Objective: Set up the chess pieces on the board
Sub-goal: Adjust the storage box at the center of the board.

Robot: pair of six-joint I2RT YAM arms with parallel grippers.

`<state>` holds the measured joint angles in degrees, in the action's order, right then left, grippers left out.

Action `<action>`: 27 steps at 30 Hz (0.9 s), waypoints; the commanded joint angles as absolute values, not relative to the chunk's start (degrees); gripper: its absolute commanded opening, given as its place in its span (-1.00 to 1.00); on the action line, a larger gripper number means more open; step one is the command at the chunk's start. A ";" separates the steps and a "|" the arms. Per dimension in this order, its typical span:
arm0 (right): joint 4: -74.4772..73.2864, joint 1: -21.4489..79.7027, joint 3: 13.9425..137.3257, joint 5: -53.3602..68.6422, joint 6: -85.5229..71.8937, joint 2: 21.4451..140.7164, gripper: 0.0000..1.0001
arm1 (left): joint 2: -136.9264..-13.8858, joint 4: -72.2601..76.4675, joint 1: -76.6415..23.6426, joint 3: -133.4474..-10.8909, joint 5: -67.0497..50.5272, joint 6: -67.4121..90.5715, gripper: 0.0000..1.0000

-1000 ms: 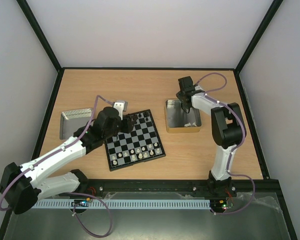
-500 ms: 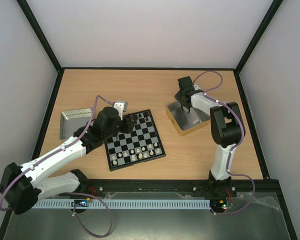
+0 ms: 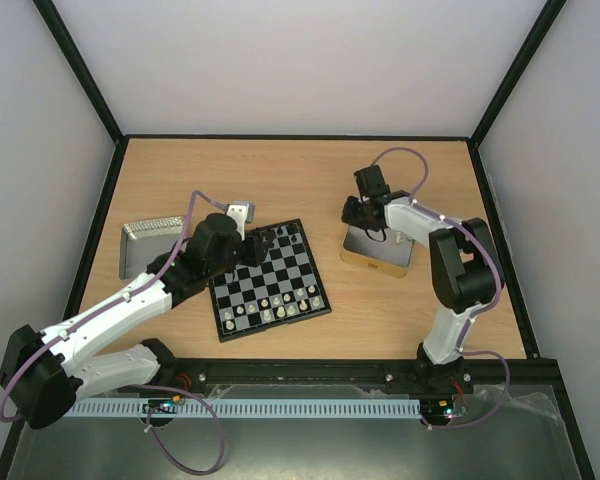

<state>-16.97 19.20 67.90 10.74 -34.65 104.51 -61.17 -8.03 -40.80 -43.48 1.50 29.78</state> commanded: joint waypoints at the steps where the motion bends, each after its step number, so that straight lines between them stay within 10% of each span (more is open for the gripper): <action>1: -22.57 22.95 65.47 15.97 -25.94 101.05 -0.84 | -61.30 -6.98 -40.43 -43.46 1.23 29.27 -0.13; 7: -25.21 26.43 63.63 18.42 -21.59 98.14 -0.80 | -61.35 -7.12 -40.34 -43.53 1.14 29.18 -0.13; 17: -26.41 26.46 64.04 10.27 -26.21 90.50 -0.15 | -61.35 -7.43 -40.25 -44.07 1.10 29.22 -0.11; 27: -29.51 21.47 58.72 -9.03 -38.43 86.07 -0.06 | -61.91 -7.29 -40.17 -44.28 0.58 29.52 -0.09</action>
<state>-25.50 24.84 62.37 -0.82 -32.51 85.56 -61.34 -8.03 -40.58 -43.48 1.21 29.78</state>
